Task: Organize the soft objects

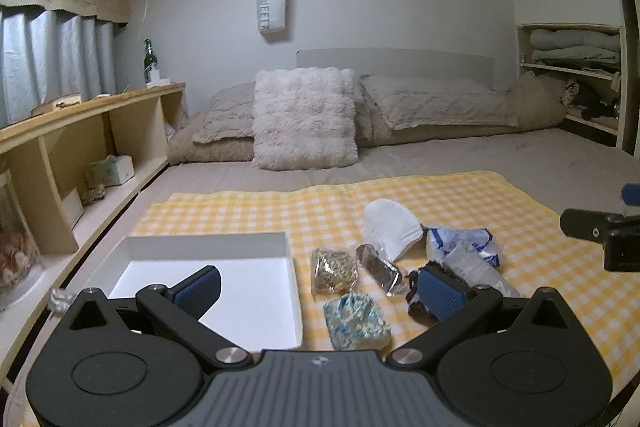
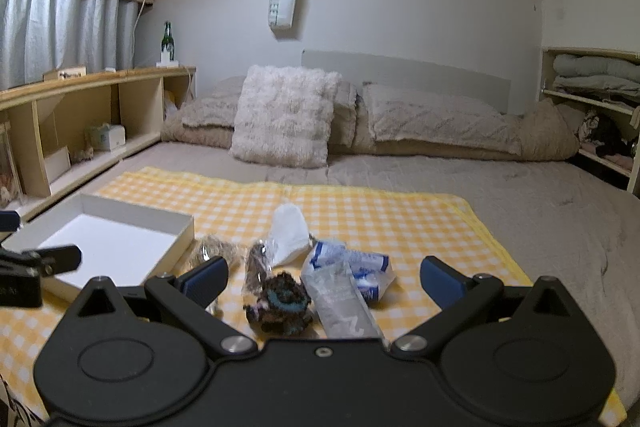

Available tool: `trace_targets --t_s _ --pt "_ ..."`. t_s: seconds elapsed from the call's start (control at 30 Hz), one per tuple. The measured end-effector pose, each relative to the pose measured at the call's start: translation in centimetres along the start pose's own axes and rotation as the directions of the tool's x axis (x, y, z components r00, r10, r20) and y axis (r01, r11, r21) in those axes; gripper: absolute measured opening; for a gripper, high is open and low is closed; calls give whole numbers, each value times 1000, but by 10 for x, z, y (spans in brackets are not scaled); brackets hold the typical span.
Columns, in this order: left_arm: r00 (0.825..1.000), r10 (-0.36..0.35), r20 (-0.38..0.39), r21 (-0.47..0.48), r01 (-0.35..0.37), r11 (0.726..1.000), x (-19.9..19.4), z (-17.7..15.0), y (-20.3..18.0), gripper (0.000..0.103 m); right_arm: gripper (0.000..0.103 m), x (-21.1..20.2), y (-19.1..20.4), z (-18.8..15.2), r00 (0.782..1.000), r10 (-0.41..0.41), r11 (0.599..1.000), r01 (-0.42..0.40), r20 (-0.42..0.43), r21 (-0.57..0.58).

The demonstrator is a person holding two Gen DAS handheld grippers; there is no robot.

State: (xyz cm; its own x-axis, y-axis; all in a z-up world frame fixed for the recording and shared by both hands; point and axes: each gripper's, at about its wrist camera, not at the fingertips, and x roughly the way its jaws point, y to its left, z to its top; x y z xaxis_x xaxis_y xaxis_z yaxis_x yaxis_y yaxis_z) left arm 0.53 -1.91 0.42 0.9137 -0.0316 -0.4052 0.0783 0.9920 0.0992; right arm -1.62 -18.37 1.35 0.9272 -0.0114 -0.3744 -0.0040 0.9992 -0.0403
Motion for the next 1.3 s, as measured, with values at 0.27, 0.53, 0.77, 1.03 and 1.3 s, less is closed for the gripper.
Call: trace_targets --t_s 0.27,0.53,0.77,1.03,1.3 --pt "997 -69 -36 -20 68 998 23 39 -8 103 103 -3 -18 38 996 35 999 -33 86 -31" --pt "990 -92 -111 -106 80 991 70 65 -9 103 103 25 -36 83 981 93 985 -67 169 -157" --pt "929 -123 -349 -190 59 980 131 50 -12 103 103 83 -47 88 990 85 980 -63 116 -187" --pt "821 -178 -543 -274 27 961 187 15 -15 103 103 145 -69 45 983 62 979 -93 -171 -181" --pt "778 -133 -614 -248 -30 968 220 -2 -27 103 103 192 -85 4 924 52 976 -128 -378 -178"
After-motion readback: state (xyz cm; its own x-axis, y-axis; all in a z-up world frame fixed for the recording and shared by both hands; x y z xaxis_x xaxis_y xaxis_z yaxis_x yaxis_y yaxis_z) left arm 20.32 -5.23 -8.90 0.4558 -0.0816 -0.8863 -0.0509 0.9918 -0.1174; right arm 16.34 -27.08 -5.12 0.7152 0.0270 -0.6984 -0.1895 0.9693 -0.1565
